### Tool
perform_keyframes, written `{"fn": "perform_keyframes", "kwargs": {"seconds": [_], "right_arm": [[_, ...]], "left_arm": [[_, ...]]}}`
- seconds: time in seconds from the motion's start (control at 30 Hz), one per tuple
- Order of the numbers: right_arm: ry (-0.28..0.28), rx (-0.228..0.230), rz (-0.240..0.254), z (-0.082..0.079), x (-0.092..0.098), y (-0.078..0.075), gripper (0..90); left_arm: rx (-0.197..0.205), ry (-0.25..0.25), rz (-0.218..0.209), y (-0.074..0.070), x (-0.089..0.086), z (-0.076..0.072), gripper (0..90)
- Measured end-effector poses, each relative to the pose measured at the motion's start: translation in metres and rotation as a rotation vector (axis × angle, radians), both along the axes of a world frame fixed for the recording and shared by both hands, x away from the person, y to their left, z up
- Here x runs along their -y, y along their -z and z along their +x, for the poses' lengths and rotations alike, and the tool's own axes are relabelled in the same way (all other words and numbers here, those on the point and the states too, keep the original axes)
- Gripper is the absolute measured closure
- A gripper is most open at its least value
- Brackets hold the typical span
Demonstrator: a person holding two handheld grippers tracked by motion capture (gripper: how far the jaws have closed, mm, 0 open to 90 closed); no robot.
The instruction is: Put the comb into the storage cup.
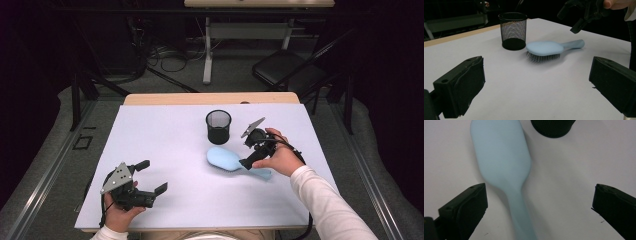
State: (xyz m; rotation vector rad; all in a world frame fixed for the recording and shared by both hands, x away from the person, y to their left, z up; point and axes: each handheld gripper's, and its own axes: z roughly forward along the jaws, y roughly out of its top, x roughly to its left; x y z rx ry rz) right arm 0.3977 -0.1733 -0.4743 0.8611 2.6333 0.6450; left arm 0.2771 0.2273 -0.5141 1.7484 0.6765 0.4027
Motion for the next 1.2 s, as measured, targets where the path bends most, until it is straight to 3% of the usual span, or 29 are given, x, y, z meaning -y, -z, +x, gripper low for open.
{"fn": "perform_keyframes", "kwargs": {"seconds": [0.1,0.77,1.2], "right_arm": [[-0.008,-0.021,-0.012,0.001,-0.001,0.0,0.0],[-0.06,-0.032,-0.081,0.005,-0.012,0.006,0.9],[-0.111,-0.046,-0.117,0.006,-0.016,0.012,6.5]], "left_arm": [[0.0,0.0,-0.001,0.0,0.0,0.0,0.2],[0.001,0.001,0.002,0.0,0.0,0.0,0.3],[0.0,0.0,0.003,0.0,0.0,0.0,0.3]]}}
